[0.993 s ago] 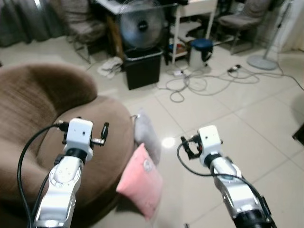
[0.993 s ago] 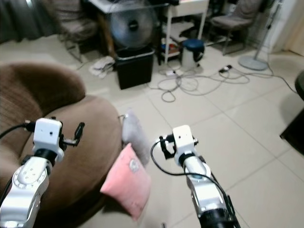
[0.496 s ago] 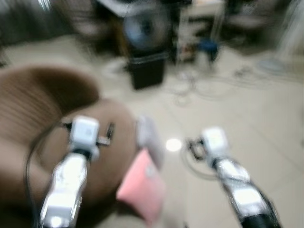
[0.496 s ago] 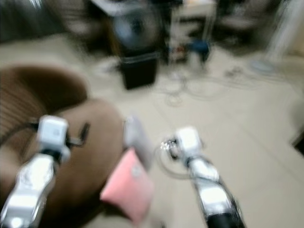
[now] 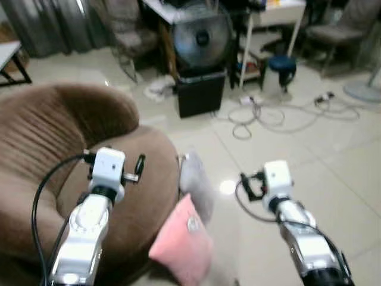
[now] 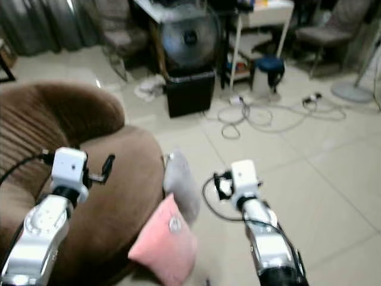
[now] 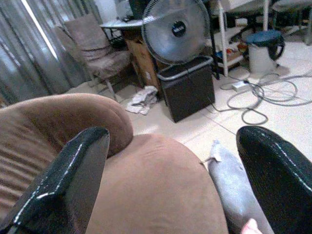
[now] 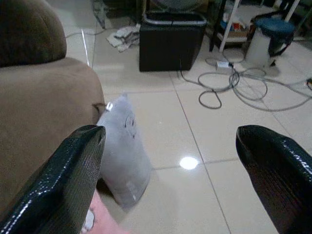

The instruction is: Move the pillow to the sofa from floor

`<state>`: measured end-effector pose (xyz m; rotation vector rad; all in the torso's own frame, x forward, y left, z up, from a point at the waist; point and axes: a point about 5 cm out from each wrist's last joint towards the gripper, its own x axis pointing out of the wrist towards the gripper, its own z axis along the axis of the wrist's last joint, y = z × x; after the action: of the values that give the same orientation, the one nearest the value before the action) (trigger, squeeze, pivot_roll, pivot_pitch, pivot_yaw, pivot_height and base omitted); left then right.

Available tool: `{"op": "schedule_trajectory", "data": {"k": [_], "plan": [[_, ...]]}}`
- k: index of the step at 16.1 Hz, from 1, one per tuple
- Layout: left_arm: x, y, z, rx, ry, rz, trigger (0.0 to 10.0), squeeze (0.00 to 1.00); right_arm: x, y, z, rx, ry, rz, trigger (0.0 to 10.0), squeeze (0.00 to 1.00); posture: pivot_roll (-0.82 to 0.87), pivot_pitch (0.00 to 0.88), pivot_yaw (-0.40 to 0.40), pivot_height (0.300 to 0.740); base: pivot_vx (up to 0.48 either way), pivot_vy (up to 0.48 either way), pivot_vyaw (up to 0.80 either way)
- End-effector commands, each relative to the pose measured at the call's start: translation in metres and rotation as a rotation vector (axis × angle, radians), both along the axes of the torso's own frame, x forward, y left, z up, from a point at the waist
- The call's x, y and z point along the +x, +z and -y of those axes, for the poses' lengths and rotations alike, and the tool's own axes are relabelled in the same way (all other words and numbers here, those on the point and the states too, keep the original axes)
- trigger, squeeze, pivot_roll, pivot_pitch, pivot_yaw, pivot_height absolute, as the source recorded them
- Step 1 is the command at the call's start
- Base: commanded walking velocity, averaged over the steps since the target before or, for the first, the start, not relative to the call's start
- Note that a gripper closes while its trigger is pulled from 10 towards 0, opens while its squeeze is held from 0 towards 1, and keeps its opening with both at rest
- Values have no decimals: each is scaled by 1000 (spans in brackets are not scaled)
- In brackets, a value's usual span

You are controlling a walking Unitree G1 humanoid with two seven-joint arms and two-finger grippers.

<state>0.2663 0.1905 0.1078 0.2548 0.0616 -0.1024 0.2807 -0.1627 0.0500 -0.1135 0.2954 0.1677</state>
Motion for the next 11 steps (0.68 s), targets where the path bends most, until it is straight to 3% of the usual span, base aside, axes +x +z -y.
{"op": "schedule_trajectory", "data": {"k": [1, 11], "plan": [[1, 2, -8, 13, 14, 0, 10000, 0, 3, 3, -11, 26, 22, 5, 10000, 0, 71, 0, 45, 740, 285, 0, 0], [0, 2, -9, 0, 26, 12, 10000, 0, 7, 5, -13, 30, 29, -3, 10000, 0, 85, 0, 29, 740, 0, 0, 0]]}}
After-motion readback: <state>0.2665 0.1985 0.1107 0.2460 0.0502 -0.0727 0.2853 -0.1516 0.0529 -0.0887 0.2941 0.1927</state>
